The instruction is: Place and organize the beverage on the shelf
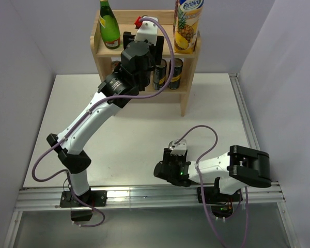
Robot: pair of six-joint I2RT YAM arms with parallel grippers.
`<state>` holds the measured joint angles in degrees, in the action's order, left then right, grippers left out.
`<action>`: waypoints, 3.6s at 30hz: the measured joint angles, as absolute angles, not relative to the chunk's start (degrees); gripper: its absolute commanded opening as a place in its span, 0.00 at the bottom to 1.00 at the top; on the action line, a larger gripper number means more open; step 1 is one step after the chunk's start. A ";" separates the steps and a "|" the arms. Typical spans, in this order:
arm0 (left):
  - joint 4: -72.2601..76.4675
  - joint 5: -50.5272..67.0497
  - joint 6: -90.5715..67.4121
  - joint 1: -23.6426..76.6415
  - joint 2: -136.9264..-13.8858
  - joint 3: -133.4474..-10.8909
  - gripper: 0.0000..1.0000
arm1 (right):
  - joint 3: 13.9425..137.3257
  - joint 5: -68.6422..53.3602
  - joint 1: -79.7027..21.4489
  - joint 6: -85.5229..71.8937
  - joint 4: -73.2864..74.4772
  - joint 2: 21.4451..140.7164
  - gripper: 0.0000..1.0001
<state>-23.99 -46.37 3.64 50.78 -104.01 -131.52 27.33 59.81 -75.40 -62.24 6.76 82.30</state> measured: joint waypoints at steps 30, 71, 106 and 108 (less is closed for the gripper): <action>-20.99 -42.61 -1.78 40.12 -110.15 -135.70 0.00 | 32.03 67.51 -81.38 -67.11 6.00 92.14 0.00; -15.70 -41.85 -2.66 38.59 -111.39 -134.23 0.88 | 32.25 69.25 -81.82 -67.81 5.63 93.58 0.00; -9.56 -42.28 -3.70 38.94 -107.24 -120.99 0.99 | 32.32 70.48 -82.15 -68.07 5.23 94.63 0.00; -9.47 -42.78 -3.86 39.22 -106.63 -120.18 0.99 | 32.32 70.50 -82.15 -68.07 5.26 94.63 0.00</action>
<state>-9.47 -42.78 -3.86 39.22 -106.63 -120.18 32.32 70.50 -82.15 -68.07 5.26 94.63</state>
